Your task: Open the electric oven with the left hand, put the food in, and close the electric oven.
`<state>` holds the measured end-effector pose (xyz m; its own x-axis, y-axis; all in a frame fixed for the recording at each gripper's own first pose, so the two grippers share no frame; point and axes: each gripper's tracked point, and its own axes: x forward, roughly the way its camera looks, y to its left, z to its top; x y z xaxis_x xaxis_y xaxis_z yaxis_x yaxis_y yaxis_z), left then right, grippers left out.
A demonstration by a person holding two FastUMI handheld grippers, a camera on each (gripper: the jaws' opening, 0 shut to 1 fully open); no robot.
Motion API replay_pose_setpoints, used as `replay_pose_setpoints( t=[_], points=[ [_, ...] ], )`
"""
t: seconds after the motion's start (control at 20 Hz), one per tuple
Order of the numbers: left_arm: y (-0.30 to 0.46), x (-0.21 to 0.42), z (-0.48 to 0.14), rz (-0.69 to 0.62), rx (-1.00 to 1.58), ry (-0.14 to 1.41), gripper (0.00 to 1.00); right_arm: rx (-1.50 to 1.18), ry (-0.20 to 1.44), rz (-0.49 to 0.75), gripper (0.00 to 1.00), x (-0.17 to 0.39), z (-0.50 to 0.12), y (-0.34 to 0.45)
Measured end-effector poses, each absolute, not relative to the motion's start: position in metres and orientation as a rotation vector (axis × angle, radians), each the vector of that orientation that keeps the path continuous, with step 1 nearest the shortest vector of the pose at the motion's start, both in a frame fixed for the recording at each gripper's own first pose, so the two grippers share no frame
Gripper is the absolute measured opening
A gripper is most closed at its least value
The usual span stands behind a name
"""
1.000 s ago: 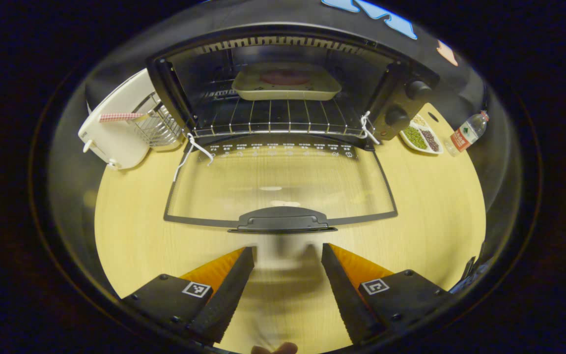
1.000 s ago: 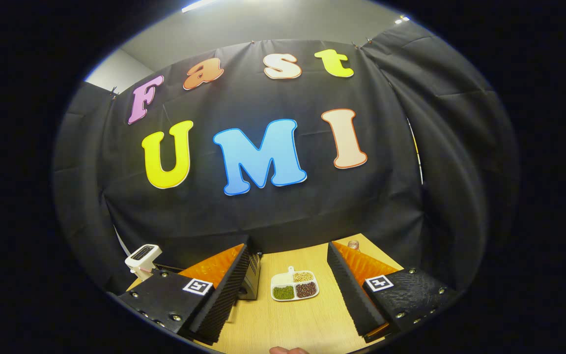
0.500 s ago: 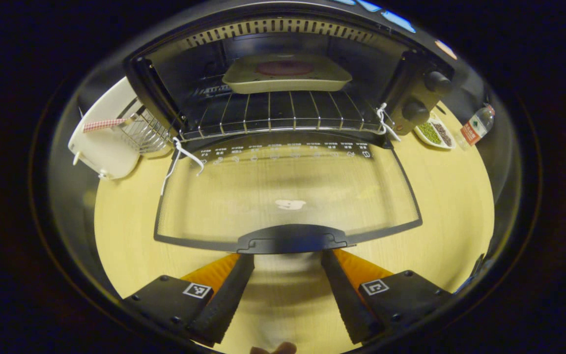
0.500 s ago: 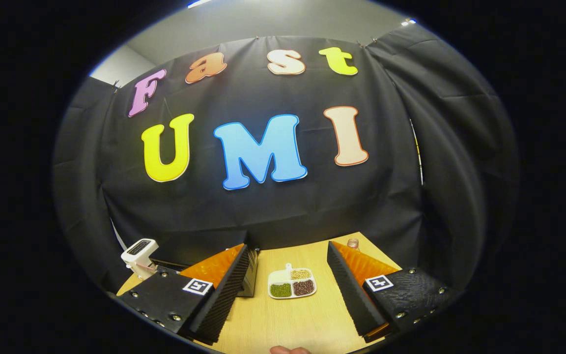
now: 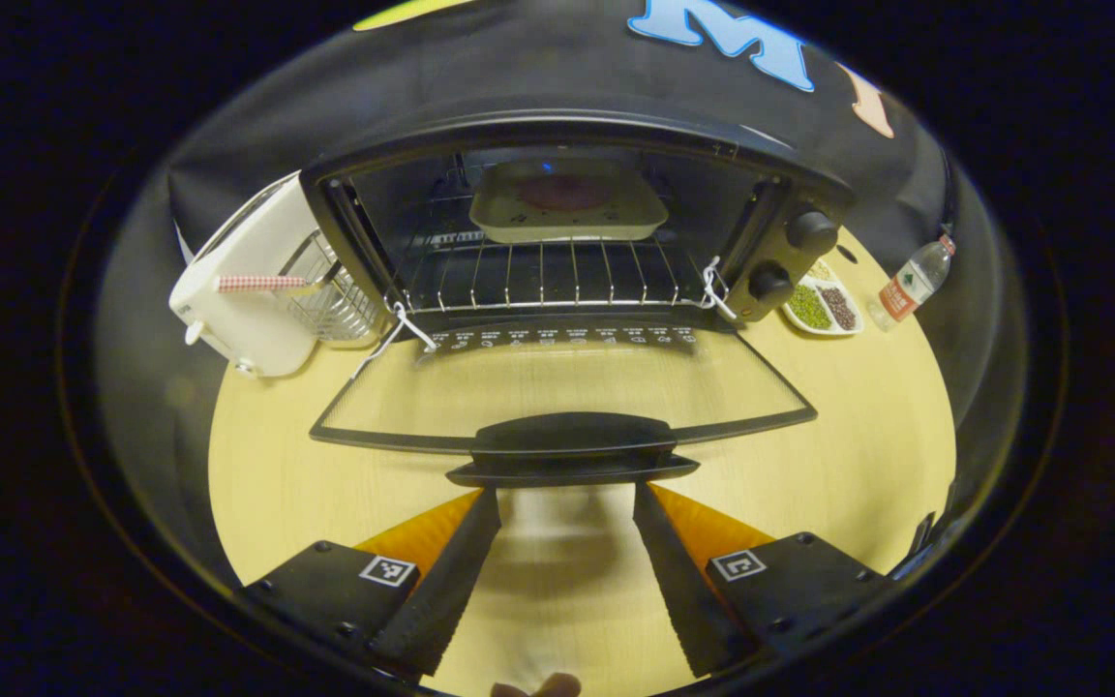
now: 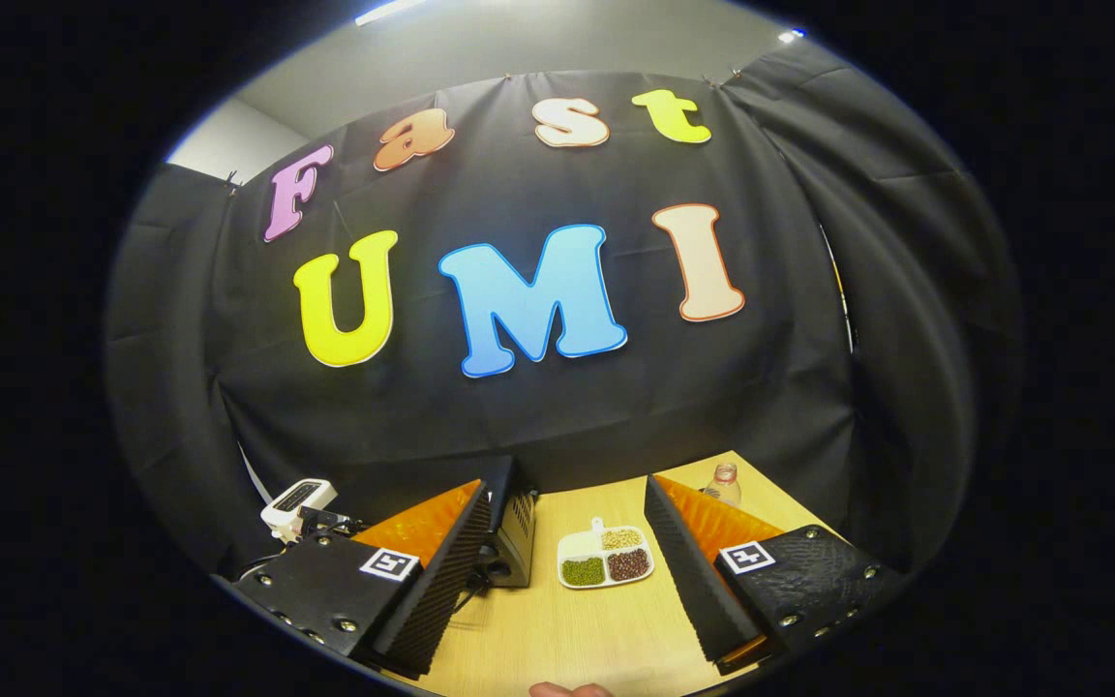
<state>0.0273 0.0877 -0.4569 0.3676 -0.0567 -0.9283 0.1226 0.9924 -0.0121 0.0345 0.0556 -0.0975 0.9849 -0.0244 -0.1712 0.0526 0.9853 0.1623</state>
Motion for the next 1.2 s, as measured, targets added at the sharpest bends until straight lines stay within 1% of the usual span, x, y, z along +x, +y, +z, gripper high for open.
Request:
replay_pose_setpoints(
  t=[0.05,0.15,0.2,0.25,0.35,0.4,0.5,0.55,0.65,0.75,0.85,1.05,1.1,1.2],
  points=[
    [0.087,0.028,-0.455,-0.111,0.063,1.188,0.99,0.171,0.169,-0.037,0.97,0.034,-0.096,0.056],
    [0.087,0.03,-0.45,-0.11,0.071,1.164,0.99,0.165,0.162,-0.04,0.97,0.032,-0.094,0.054],
    [0.086,0.032,-0.446,-0.111,0.072,1.152,0.95,0.163,0.159,-0.042,0.97,0.031,-0.093,0.052],
    [0.085,0.032,-0.442,-0.112,0.068,1.144,0.99,0.163,0.159,-0.043,0.97,0.03,-0.093,0.051],
    [0.084,0.034,-0.437,-0.106,0.054,1.128,0.99,0.165,0.162,-0.05,0.97,0.03,-0.095,0.047],
    [0.084,0.036,-0.436,-0.104,0.049,1.122,0.95,0.168,0.162,-0.054,0.97,0.03,-0.094,0.045],
    [0.083,0.045,-0.429,-0.097,0.043,1.082,0.95,0.169,0.164,-0.063,0.97,0.029,-0.095,0.042],
    [0.083,0.047,-0.424,-0.093,0.042,1.06,0.92,0.17,0.167,-0.066,0.97,0.029,-0.096,0.04],
    [0.083,0.052,-0.416,-0.085,0.029,1.028,0.92,0.175,0.167,-0.071,0.97,0.028,-0.096,0.038],
    [0.085,0.055,-0.402,-0.066,0.028,0.978,0.99,0.171,0.168,-0.075,0.97,0.029,-0.097,0.036],
    [0.079,0.054,-0.378,-0.071,0.025,0.91,0.96,0.16,0.168,-0.077,0.97,0.03,-0.097,0.035],
    [0.06,0.06,-0.307,-0.097,-0.019,0.73,0.99,0.148,0.164,-0.058,0.97,0.032,-0.093,0.039],
    [0.055,0.059,-0.286,-0.104,-0.038,0.688,0.95,0.143,0.158,-0.052,0.97,0.032,-0.089,0.04],
    [0.043,0.057,-0.239,-0.124,-0.089,0.589,0.95,0.123,0.14,-0.041,0.97,0.03,-0.079,0.042]
  ],
)
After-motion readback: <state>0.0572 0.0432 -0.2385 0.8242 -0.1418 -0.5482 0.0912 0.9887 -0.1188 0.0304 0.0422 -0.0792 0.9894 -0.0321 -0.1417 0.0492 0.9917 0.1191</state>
